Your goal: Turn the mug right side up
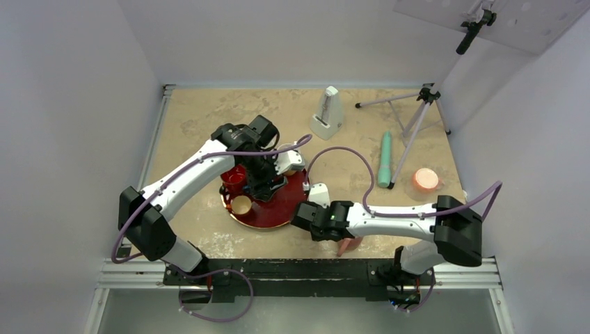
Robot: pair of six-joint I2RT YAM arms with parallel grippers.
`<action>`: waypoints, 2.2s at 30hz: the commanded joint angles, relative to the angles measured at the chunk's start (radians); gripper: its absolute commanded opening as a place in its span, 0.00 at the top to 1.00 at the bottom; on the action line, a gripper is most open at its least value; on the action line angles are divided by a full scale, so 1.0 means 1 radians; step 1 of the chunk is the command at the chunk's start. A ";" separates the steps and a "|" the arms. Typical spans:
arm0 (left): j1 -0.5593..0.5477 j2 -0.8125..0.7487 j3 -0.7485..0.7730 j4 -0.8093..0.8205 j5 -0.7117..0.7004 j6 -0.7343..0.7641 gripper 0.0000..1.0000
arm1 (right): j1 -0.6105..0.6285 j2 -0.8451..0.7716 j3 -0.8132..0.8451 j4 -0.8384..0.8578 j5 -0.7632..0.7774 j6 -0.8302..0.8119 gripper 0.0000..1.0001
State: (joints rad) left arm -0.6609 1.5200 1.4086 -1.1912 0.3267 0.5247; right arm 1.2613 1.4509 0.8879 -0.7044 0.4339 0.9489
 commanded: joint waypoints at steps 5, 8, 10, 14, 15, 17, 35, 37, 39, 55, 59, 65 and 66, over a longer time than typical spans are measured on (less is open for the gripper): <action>0.121 -0.073 0.090 0.097 0.222 -0.256 0.31 | -0.043 -0.201 0.057 -0.104 0.107 0.138 1.00; 0.172 -0.120 0.126 0.185 0.330 -0.414 0.23 | -0.121 -0.414 0.061 -0.006 0.099 0.117 1.00; 0.174 -0.126 0.172 0.220 0.404 -0.495 0.20 | -0.191 -0.578 0.030 0.156 0.076 0.052 1.00; 0.172 -0.091 0.262 0.301 0.575 -0.756 0.17 | -0.297 -0.814 -0.045 0.476 0.049 0.002 1.00; 0.171 -0.093 0.264 0.355 0.611 -0.823 0.14 | -0.313 -0.839 -0.053 0.531 0.045 -0.004 1.00; 0.169 -0.095 0.280 0.474 0.655 -0.933 0.09 | -0.332 -0.862 -0.052 0.611 0.040 -0.014 1.00; 0.071 0.057 0.496 0.551 0.639 -1.012 0.15 | -0.421 -0.664 0.033 0.958 -0.288 -0.093 1.00; 0.071 0.060 0.507 0.528 0.617 -0.980 0.16 | -0.426 -0.660 0.030 0.962 -0.289 -0.090 1.00; 0.073 0.064 0.523 0.511 0.604 -0.954 0.16 | -0.430 -0.659 0.029 0.959 -0.294 -0.090 1.00; 0.114 0.131 0.605 0.554 0.618 -0.941 0.16 | -0.486 -0.634 0.032 0.971 -0.386 -0.084 1.00; 0.076 0.120 0.572 0.588 0.675 -0.968 0.30 | -0.490 -0.609 0.039 0.988 -0.401 -0.094 1.00; 0.069 0.092 0.520 0.652 0.732 -1.055 1.00 | -0.528 -0.556 0.013 0.993 -0.499 -0.097 1.00; 0.070 0.086 0.522 0.619 0.717 -1.026 1.00 | -0.532 -0.550 0.008 0.978 -0.511 -0.097 1.00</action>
State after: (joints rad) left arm -0.5823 1.6505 1.9388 -0.5709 1.0630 -0.4644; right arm 0.7391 0.8864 0.8627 0.1471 0.0235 0.9054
